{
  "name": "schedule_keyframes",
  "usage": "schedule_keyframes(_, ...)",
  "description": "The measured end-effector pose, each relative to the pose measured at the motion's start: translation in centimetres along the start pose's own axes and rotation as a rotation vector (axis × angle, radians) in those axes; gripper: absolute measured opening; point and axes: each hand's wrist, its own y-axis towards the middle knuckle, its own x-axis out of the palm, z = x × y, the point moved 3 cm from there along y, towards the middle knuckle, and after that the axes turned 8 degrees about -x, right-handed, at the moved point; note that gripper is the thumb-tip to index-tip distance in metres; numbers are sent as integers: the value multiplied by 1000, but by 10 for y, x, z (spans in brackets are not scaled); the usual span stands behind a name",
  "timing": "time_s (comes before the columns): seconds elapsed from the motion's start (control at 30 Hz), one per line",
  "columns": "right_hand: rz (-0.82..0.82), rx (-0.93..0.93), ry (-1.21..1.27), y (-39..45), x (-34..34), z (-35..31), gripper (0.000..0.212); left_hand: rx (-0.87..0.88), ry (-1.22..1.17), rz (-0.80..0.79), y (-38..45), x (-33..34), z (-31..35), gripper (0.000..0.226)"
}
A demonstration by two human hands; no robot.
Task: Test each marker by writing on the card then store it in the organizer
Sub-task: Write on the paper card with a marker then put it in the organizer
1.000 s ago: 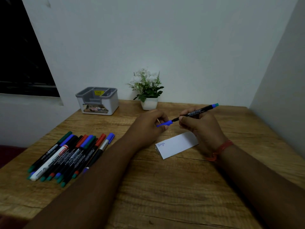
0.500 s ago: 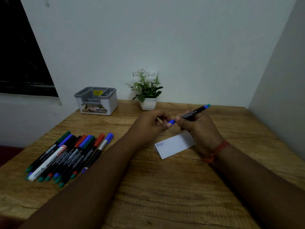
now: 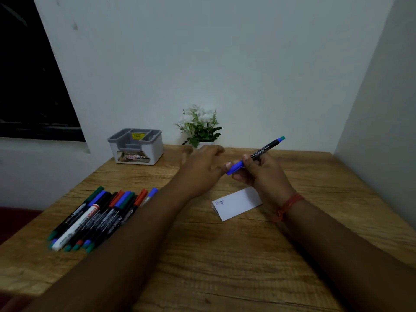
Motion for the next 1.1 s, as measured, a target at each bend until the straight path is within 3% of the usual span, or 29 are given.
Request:
schedule_keyframes(0.13, -15, 107, 4, 7, 23, 0, 21, -35, 512, -71, 8, -28, -31, 72)
schedule_keyframes(0.23, -134, 141, -194, 14, 51, -4, 25, -84, 650, -88, 8, -51, -65, 76)
schedule_keyframes(0.3, -218, 70, -351, 22, 72, -6, 20, -111, 709, -89, 5, -61, -88, 79)
schedule_keyframes(0.43, -218, -115, -675, 47, 111, -3, 18, -181, 725, -106, -7, -80, -132, 80)
schedule_keyframes(0.57, -113, -207, -720, 71, 142, -8, 2, -206, 737, -68, -18, -95, -170, 96)
schedule_keyframes(0.8, -139, -409, -1051, 131, 204, -26, 19, -209, 695, 29, -18, -107, -190, 91)
schedule_keyframes(1.1, -411, -295, -1394, 192, 250, -8, 22, -184, 644, -38, -20, -108, -197, 84)
